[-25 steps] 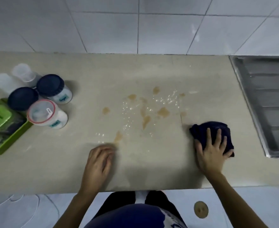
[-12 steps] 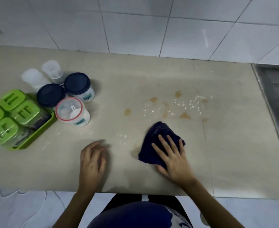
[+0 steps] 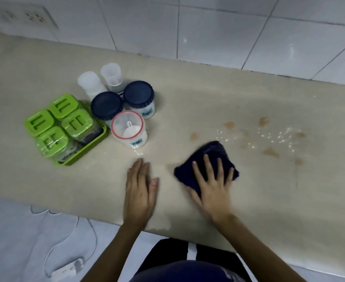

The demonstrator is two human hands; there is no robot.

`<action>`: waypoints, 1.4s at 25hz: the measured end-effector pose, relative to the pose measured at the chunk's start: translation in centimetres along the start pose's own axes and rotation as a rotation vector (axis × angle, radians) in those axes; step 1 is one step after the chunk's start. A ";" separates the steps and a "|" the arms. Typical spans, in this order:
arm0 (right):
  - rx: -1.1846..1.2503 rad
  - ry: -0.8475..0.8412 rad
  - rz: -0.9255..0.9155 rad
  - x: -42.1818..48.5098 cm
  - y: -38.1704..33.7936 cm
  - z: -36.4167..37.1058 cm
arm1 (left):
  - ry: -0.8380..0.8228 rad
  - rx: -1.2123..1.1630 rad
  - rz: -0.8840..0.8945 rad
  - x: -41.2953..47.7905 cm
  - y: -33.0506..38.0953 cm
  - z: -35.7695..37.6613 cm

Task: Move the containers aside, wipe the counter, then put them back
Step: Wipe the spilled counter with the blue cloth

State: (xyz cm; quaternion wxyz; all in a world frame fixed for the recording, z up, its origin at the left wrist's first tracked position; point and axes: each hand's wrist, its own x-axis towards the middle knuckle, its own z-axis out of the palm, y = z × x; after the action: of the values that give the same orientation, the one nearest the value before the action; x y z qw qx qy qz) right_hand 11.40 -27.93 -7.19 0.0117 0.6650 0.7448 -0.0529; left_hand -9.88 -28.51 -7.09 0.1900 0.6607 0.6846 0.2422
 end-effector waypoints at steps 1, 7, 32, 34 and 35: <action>-0.022 -0.008 -0.135 0.6 -2.3 -0.2 | 0.039 -0.062 -0.036 0.0 0.0 0.0; -0.052 -0.013 -0.265 1.1 5.8 -1.1 | 0.145 -0.185 -0.124 0.4 0.4 0.3; 0.153 -0.002 0.470 4.1 9.8 -1.3 | 0.107 -0.114 -0.103 0.3 -0.2 -0.4; 0.117 0.003 0.225 5.0 5.2 -0.7 | 0.084 -0.097 -0.090 0.3 0.2 -0.6; 0.069 -0.005 0.024 5.0 3.8 -0.5 | 0.058 -0.075 -0.071 0.3 0.4 -0.6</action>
State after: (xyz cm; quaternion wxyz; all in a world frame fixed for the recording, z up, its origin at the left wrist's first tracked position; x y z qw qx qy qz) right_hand 14.57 -22.54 -7.36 -0.0085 0.6738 0.7345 -0.0801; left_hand -9.89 -28.27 -6.36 0.2030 0.6210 0.7035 0.2798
